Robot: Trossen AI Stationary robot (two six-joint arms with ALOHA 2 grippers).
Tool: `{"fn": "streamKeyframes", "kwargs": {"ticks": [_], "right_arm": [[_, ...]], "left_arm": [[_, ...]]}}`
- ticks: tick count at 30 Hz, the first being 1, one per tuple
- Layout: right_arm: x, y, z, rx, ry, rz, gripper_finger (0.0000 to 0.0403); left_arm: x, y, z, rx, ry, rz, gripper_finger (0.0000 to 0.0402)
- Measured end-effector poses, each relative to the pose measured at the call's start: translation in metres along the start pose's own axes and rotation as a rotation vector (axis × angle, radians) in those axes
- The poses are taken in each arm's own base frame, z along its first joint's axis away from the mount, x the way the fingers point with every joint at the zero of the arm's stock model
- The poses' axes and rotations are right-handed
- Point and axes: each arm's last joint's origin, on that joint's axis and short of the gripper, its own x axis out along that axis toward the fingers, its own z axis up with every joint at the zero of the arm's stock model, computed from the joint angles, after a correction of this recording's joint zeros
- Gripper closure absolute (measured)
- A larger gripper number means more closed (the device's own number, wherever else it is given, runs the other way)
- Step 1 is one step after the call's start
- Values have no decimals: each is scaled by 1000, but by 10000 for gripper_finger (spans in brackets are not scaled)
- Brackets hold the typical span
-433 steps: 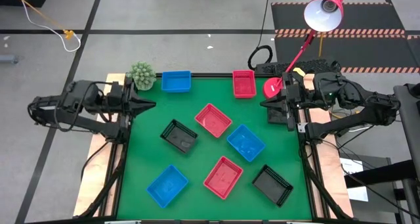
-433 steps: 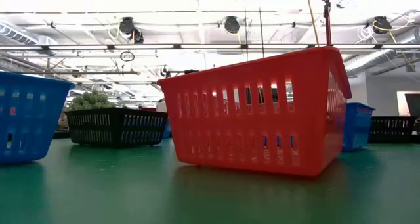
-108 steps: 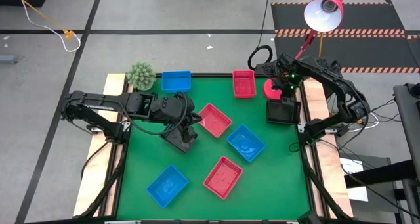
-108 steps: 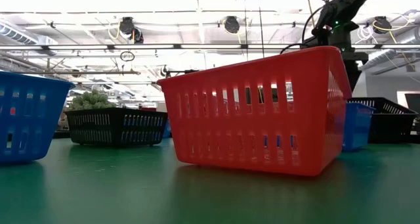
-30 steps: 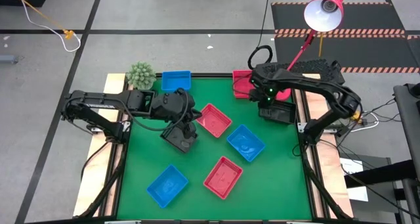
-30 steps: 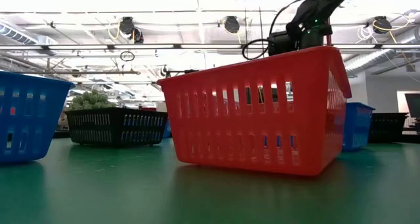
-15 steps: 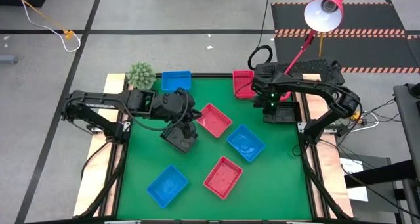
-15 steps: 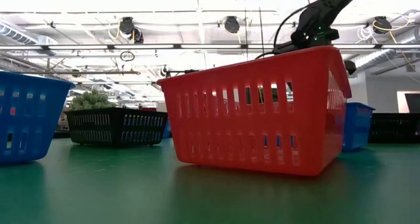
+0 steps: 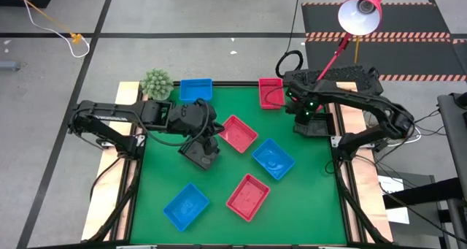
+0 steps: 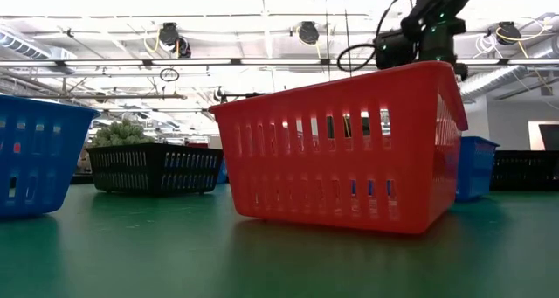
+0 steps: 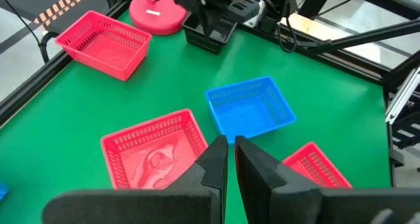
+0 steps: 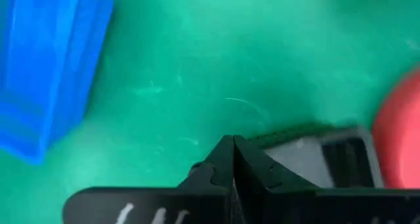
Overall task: Stack baskets by color
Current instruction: Stack the bottom black bin on top of the right black bin
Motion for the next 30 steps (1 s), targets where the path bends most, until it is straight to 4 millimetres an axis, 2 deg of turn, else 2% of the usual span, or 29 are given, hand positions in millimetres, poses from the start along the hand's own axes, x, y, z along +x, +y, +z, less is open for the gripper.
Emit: {"fn": "streamKeyframes", "kwargs": {"ticks": [4,8,14,19,30], "right_arm": [[-8,2,-10,269,21,-75,403],[-10,2,-15,368,53,-95,403],[10,-3,-21,577,49,-98,403],[21,-4,-29,632,81,-157,403],[36,-6,-24,680,-24,-83,403]], "left_arm": [[0,-1,0,-14,1,-3,371],[0,-2,-1,-15,1,-5,371],[0,-2,-1,-14,1,-5,371],[0,-3,-1,-14,15,-34,371],[-1,-3,-2,-10,24,-54,371]]}}
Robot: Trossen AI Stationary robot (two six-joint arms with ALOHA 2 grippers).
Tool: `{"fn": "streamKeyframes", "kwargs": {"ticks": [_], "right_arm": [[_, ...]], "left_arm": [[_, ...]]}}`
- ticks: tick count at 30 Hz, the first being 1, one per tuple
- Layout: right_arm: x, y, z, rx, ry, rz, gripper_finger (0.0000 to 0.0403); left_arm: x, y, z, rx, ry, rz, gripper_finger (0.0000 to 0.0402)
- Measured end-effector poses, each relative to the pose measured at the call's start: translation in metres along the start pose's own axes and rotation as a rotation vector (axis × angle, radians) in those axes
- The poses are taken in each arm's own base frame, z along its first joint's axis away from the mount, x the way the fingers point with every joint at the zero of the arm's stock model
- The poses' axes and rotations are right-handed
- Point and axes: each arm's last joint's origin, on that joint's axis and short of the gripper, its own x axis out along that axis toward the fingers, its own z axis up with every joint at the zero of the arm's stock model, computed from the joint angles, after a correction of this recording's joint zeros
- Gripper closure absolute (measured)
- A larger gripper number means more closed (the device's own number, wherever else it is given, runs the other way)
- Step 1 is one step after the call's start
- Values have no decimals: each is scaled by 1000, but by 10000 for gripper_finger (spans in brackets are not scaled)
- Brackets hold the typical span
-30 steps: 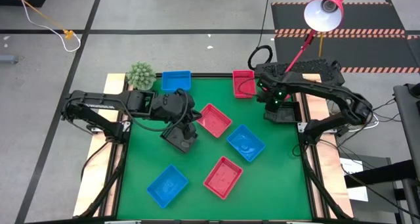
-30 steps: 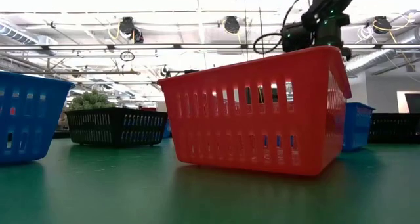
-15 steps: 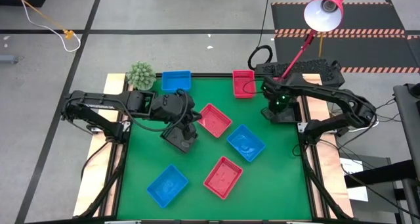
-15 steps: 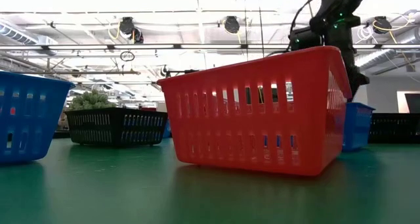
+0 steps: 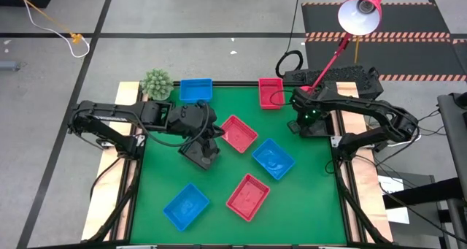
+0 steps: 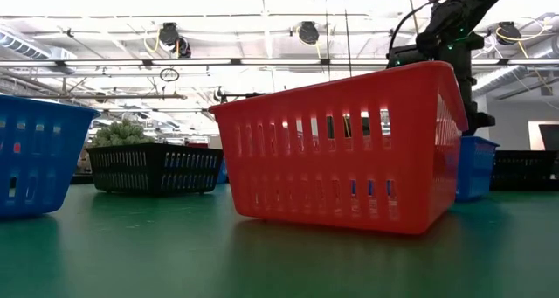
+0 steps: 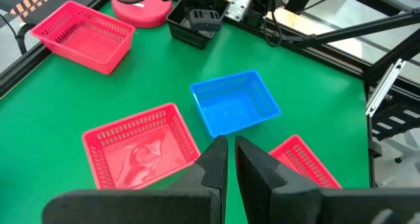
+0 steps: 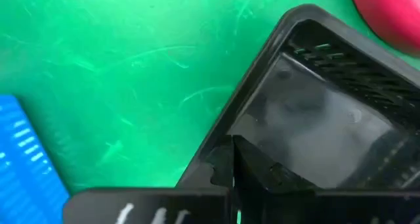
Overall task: Stack baskets by color
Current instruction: Stack the bottom black bin on top of the right black bin, then stack the middle red bin on top of the top red bin
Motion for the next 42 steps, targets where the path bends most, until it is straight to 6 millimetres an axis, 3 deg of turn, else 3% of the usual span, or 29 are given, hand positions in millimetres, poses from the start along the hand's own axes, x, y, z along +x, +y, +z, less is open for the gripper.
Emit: {"fn": "streamKeyframes", "kwargs": {"ticks": [11,20,26,31,37,42], "right_arm": [[0,2,3,20,-24,30,403],[-13,-4,-13,12,11,10,403],[-42,-7,-32,68,-55,62,403],[-87,-2,-53,54,-100,112,403],[-141,9,-63,26,-322,200,403],[-157,18,-63,-77,-482,286,403]], "left_arm": [[0,0,0,1,0,0,371],[-1,-4,-2,1,3,-10,371],[-1,-4,-6,-13,41,11,371],[-2,7,-12,-43,77,149,371],[7,24,-22,-102,158,232,371],[20,42,-32,-169,221,255,371]]}}
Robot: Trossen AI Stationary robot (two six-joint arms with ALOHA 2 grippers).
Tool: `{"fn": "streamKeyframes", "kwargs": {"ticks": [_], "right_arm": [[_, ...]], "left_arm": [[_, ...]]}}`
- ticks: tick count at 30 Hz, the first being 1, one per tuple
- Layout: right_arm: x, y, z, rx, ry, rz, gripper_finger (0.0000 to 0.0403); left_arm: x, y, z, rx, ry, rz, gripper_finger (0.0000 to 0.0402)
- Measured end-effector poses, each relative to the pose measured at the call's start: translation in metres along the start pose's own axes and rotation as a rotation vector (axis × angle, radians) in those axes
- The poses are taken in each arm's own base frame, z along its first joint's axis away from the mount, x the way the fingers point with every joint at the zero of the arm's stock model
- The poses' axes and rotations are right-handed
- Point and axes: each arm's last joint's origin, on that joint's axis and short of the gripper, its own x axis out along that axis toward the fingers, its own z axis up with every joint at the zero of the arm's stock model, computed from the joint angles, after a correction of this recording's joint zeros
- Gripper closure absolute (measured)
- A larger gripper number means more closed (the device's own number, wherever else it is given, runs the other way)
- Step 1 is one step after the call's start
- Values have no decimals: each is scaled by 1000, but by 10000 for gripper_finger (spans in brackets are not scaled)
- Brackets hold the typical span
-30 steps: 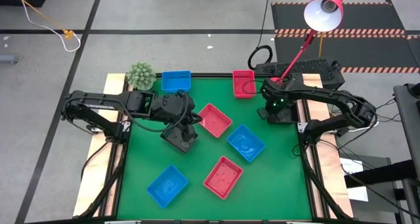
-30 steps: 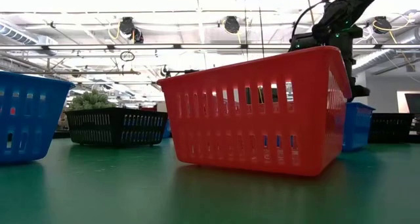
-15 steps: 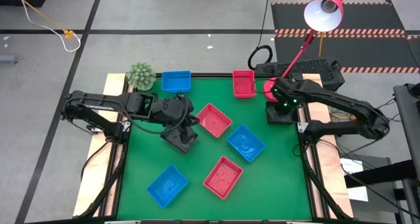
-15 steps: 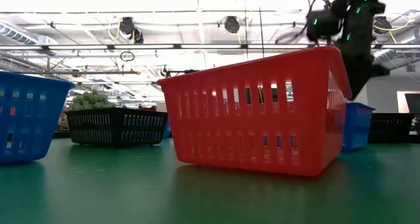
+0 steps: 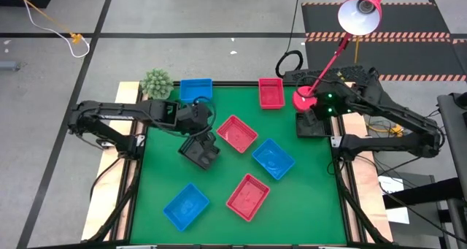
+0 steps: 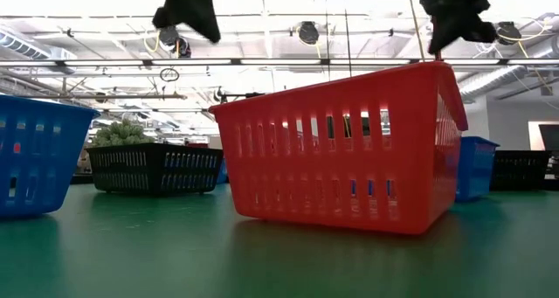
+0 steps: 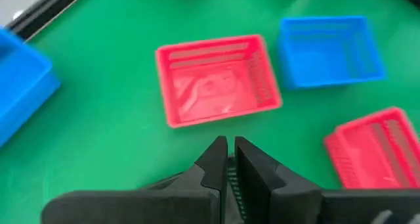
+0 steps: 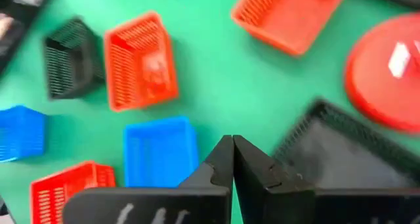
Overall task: Stack baskets by color
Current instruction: Stack the middle red bin on top of the top red bin
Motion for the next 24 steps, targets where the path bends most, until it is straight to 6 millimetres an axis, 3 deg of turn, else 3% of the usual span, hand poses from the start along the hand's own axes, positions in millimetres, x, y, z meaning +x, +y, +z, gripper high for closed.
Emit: {"fn": "streamKeyframes", "kwargs": {"ticks": [6,13,19,24], "right_arm": [[2,6,5,-133,-72,78,403],[1,10,10,-283,-131,114,403],[-1,15,13,-380,-168,199,403],[-2,20,15,-430,-164,316,403]], "left_arm": [[20,13,-5,-163,43,2,371],[27,15,-8,-343,103,-48,362],[26,10,-6,-421,83,-75,295],[37,3,-1,-447,55,-106,237]]}}
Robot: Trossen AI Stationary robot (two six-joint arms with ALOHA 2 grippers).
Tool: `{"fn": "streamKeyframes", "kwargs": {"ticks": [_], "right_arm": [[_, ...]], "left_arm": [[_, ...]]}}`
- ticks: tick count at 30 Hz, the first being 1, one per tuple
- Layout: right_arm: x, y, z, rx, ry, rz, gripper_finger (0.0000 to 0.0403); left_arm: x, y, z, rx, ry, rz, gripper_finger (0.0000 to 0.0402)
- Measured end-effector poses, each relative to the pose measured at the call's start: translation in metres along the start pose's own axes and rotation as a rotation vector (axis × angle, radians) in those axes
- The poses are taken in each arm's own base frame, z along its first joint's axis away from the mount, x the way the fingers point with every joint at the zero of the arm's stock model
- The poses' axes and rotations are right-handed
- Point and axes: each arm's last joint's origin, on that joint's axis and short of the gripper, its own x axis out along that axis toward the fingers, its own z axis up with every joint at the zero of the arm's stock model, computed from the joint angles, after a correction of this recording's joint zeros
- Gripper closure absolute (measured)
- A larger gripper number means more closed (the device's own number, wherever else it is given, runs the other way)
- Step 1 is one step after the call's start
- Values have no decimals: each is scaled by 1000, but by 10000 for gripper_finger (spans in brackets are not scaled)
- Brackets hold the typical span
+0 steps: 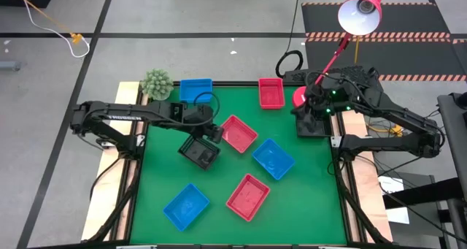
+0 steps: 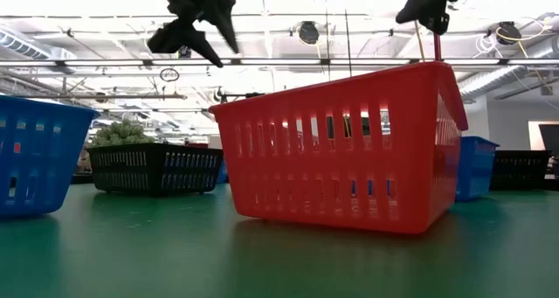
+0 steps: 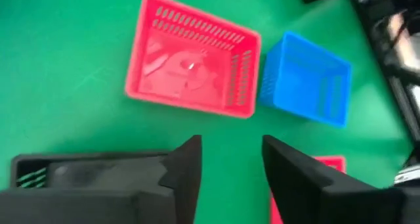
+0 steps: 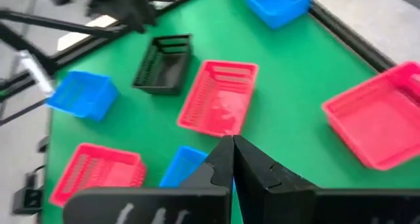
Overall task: Stack baskets by color
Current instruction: Stack the middle red bin on top of the top red bin
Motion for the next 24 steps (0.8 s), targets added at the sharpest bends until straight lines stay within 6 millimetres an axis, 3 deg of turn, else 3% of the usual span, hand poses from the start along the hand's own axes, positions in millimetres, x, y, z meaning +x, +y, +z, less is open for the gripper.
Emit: {"fn": "streamKeyframes", "kwargs": {"ticks": [10,16,20,24], "right_arm": [[1,0,1,-94,-4,0,403],[2,-1,1,-120,-1,-1,403],[2,-1,2,-121,-5,-1,403],[3,0,3,-128,-18,1,403]], "left_arm": [[42,-6,2,-23,19,22,220],[73,4,0,-268,60,138,220],[80,10,10,-370,35,149,220],[84,21,27,-364,6,146,220]]}}
